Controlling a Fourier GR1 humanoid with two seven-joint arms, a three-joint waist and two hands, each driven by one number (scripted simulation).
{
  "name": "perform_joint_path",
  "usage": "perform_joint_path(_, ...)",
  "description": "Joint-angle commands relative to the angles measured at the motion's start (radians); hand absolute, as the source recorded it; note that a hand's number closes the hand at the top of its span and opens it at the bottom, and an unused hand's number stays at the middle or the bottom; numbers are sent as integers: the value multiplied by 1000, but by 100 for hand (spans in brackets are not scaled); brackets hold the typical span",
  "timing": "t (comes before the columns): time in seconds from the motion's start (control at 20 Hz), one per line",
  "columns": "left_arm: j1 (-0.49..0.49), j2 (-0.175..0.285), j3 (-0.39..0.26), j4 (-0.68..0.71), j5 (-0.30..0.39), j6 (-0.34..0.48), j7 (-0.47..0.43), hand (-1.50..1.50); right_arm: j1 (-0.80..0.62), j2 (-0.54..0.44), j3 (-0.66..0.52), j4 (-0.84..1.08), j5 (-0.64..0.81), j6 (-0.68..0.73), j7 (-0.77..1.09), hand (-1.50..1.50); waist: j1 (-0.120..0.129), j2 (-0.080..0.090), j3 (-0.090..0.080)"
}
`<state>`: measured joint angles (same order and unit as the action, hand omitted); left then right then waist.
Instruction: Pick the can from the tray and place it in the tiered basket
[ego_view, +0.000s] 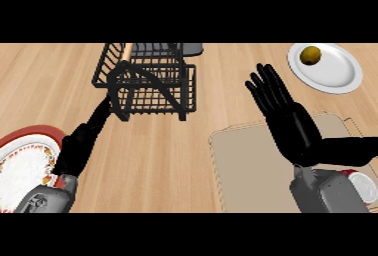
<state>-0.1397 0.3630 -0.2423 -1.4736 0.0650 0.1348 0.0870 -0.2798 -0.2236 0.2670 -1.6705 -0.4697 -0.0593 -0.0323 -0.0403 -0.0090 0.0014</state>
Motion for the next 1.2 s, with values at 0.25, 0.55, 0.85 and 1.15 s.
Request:
perform_joint_path(0.25, 5, -74, 66, 43, 96, -56, -142, 0, 44, -202, -76, -30, 178, -141, 227, -150, 17, 8, -5)
perform_joint_path(0.55, 42, -145, 8, 9, 81, -73, -108, 0, 216, -103, -11, -151, 326, -254, 115, -150, 32, 6, -1)
perform_joint_path(0.85, 46, -146, 26, 104, 61, -80, -195, 0, 163, -381, -68, -387, 447, -194, 378, -150, 16, 4, -5)
perform_joint_path(1.15, 60, -116, 55, 55, 99, -101, -164, 0, 190, -764, -107, -450, 526, 71, 610, -150, -7, -3, -11)
